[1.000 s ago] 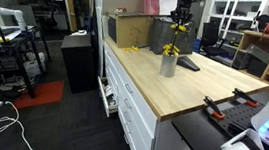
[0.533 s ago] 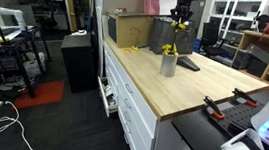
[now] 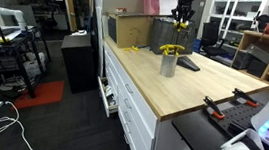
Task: Remove the wrench from the black stand and put it in the silver holder.
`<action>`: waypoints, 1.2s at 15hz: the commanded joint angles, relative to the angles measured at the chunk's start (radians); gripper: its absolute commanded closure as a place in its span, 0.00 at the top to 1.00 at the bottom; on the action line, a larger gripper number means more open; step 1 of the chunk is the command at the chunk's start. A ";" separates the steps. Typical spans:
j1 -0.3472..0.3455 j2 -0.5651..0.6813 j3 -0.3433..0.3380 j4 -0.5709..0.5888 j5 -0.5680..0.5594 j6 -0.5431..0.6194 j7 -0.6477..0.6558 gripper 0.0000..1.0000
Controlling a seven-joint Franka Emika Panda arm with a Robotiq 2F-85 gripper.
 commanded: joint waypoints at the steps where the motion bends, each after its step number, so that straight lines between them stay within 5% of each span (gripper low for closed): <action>1: 0.003 0.012 0.002 0.007 -0.035 0.051 0.087 0.06; 6: 0.003 0.034 0.000 0.025 -0.007 0.029 0.147 0.06; 18: -0.001 -0.049 -0.001 0.020 0.116 0.000 0.060 0.06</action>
